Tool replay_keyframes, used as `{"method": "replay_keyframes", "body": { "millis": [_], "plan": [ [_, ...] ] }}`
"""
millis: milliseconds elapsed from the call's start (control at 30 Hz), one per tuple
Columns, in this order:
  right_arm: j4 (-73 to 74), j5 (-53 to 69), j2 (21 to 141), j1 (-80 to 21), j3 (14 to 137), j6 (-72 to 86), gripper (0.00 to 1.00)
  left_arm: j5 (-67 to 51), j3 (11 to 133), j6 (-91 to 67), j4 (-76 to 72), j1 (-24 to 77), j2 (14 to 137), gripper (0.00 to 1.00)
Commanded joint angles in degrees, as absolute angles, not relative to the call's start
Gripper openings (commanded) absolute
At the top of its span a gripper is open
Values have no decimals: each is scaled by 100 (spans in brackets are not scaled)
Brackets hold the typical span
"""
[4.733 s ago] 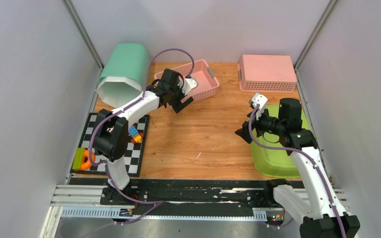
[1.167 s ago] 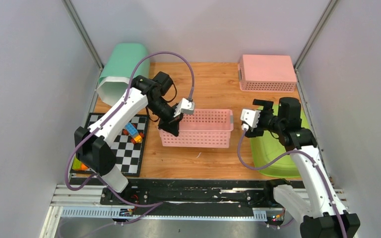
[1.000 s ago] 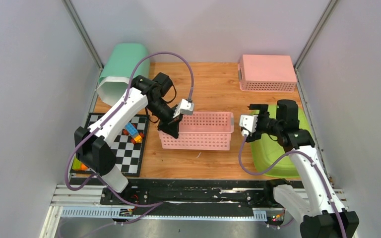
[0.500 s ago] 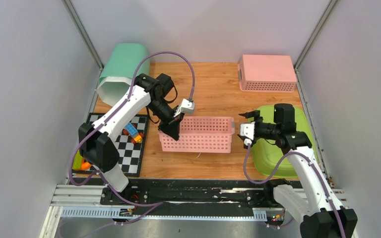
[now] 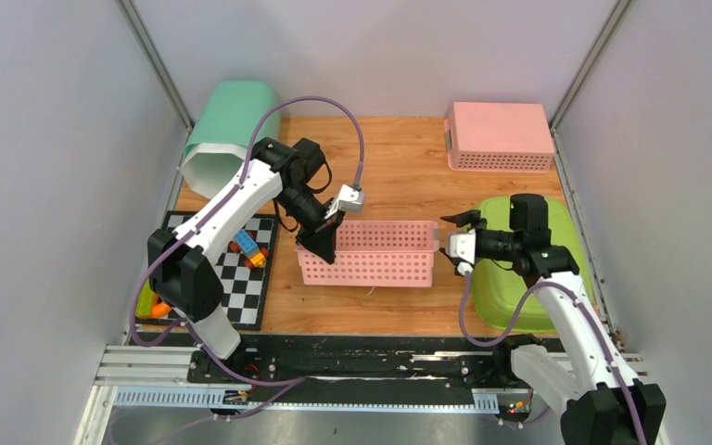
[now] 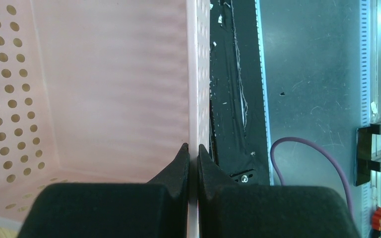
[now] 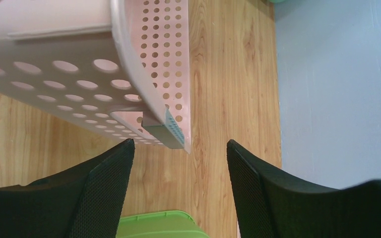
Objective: Turn the large container upside down
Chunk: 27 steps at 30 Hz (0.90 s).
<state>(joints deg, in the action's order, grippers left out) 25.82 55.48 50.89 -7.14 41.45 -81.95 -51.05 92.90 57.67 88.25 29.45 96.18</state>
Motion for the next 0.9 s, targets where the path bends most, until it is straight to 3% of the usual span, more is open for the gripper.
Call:
{"method": "replay_keyframes", "body": {
  "millis": [0, 167, 467, 867],
  "plan": [
    [2358, 5970, 5165, -789, 4080, -8006, 69, -5410, 9438, 5869, 8873, 2975, 9674, 0],
    [2147, 6022, 5217, -830, 4045, -7796, 59, -5449, 9448, 5879, 8897, 2979, 9651, 0],
    [1996, 6056, 5332, -1047, 3869, -7752, 53, -5499, 9487, 5904, 8934, 2975, 9664, 0],
    [1924, 6036, 5370, -1169, 3832, -7587, 26, -5506, 9492, 5941, 8965, 2977, 9641, 0]
  ]
}}
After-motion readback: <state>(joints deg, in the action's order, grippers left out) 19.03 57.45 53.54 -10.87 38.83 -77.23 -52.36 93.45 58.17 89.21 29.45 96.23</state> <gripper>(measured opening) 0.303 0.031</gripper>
